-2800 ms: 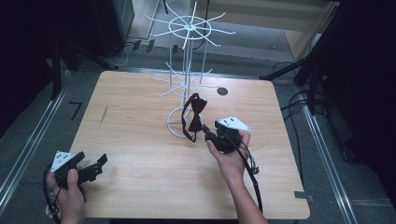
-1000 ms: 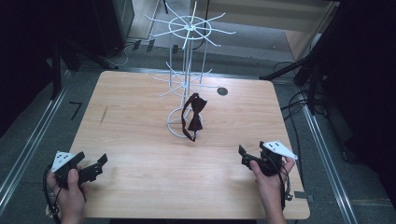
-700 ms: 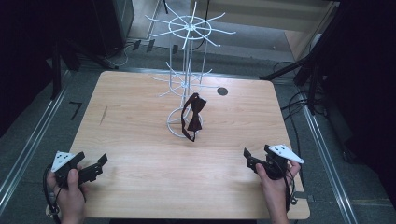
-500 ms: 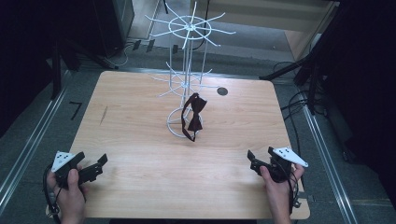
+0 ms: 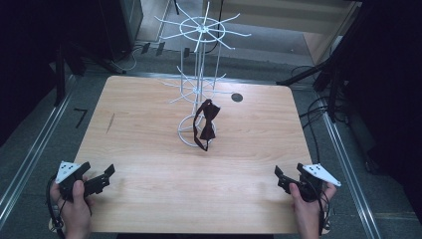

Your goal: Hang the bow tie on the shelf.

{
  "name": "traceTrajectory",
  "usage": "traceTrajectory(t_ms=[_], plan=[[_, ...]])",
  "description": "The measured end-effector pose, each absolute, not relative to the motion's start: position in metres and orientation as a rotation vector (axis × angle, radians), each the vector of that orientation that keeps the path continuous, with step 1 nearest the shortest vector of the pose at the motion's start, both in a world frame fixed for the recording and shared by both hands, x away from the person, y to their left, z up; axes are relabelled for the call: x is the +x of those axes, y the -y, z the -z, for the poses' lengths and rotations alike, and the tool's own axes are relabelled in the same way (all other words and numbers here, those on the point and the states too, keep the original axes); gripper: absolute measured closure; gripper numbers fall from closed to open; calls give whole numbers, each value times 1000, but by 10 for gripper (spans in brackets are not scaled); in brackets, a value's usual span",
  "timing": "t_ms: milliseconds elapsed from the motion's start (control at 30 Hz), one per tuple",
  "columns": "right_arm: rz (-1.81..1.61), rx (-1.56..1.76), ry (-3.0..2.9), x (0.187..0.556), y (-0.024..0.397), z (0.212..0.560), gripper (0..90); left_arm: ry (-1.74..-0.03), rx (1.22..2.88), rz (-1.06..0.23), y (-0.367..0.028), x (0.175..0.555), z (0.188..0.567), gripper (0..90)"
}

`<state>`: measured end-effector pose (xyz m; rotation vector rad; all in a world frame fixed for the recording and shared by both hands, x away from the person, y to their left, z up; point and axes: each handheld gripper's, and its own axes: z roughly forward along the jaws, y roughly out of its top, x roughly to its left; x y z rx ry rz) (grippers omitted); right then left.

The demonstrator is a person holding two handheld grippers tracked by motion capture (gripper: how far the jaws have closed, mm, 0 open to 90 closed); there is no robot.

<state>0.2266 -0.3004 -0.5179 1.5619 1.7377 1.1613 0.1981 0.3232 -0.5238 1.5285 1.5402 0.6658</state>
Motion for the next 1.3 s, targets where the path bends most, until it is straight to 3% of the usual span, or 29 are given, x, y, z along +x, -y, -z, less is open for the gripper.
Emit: traceTrajectory(t_ms=[667, 1300], plan=[[-1106, 1623, -1694, 201, 351, 534, 141, -1536, 1534, -678, -322, 198, 524, 94], [-1167, 1652, -1675, 188, 371, 551, 145, -1539, 1531, -691, -321, 196, 524, 94]])
